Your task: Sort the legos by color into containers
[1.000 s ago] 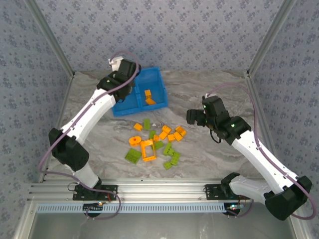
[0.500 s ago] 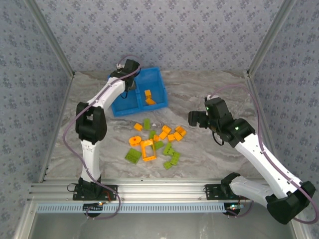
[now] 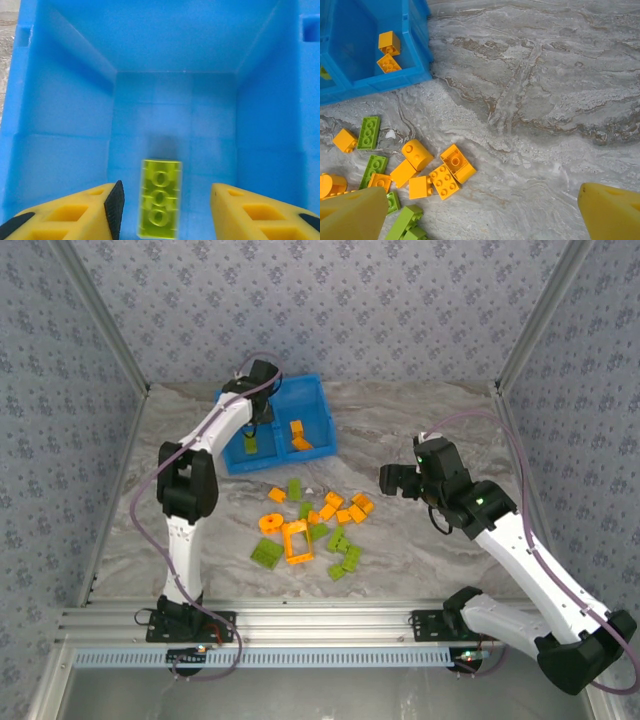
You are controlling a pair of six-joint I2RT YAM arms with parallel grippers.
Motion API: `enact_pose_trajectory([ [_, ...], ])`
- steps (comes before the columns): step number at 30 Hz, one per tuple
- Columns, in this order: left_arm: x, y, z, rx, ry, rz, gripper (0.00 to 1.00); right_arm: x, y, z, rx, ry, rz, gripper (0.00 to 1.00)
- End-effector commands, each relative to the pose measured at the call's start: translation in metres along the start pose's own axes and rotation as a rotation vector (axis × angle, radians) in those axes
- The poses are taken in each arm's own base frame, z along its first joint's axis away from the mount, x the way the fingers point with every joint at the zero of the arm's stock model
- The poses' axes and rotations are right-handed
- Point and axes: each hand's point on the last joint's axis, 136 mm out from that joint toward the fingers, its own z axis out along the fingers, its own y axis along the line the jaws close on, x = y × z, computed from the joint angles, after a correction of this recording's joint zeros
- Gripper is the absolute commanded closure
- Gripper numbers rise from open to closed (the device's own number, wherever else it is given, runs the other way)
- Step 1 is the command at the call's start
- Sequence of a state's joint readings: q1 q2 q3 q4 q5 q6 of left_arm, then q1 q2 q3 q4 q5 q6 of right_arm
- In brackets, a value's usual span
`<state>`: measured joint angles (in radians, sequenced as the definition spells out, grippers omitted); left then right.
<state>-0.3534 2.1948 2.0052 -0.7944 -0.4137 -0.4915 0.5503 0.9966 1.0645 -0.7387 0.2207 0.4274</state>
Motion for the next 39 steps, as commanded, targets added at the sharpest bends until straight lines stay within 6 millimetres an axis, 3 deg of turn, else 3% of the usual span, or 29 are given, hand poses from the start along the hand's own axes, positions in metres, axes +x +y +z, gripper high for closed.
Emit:
enact_pose_trajectory([
  [1,-0.029,0.015,-0.077,0.093,-0.088,-0.078,0.49,0.007,0.007,0.002,-0.032,0.031,0.008,0.00],
  [4,-0.026,0.022,-0.124,0.179,-0.142,-0.086,0.47,0.016,0.023,0.016,-0.094,0.083,-0.023,0.00],
  [7,-0.014,0.014,-0.176,0.335,-0.190,0.006,0.44,0.030,0.051,0.036,-0.191,0.170,-0.086,0.00],
  [11,0.033,-0.012,-0.234,0.627,-0.201,0.267,0.29,0.050,0.079,0.072,-0.224,0.287,-0.236,0.04],
  [14,0.071,-0.014,-0.256,0.693,-0.185,0.453,0.21,0.067,0.088,0.103,-0.187,0.364,-0.381,0.08],
  [19,0.124,-0.009,-0.261,0.744,-0.138,0.635,0.16,0.081,0.100,0.142,-0.150,0.437,-0.517,0.17],
  [23,0.168,-0.009,-0.261,0.841,-0.094,0.730,0.09,0.092,0.108,0.168,-0.176,0.485,-0.522,0.23],
  [26,0.178,-0.005,-0.256,0.842,-0.115,0.755,0.09,0.099,0.109,0.188,-0.171,0.516,-0.513,0.31],
  [31,0.177,-0.002,-0.261,0.855,-0.159,0.761,0.06,0.111,0.112,0.210,-0.166,0.560,-0.496,0.39],
  [37,0.173,0.005,-0.259,0.819,-0.182,0.755,0.03,0.124,0.097,0.230,-0.098,0.595,-0.485,0.46],
  [39,0.173,0.006,-0.258,0.813,-0.183,0.753,0.01,0.130,0.093,0.234,-0.101,0.618,-0.466,0.54],
])
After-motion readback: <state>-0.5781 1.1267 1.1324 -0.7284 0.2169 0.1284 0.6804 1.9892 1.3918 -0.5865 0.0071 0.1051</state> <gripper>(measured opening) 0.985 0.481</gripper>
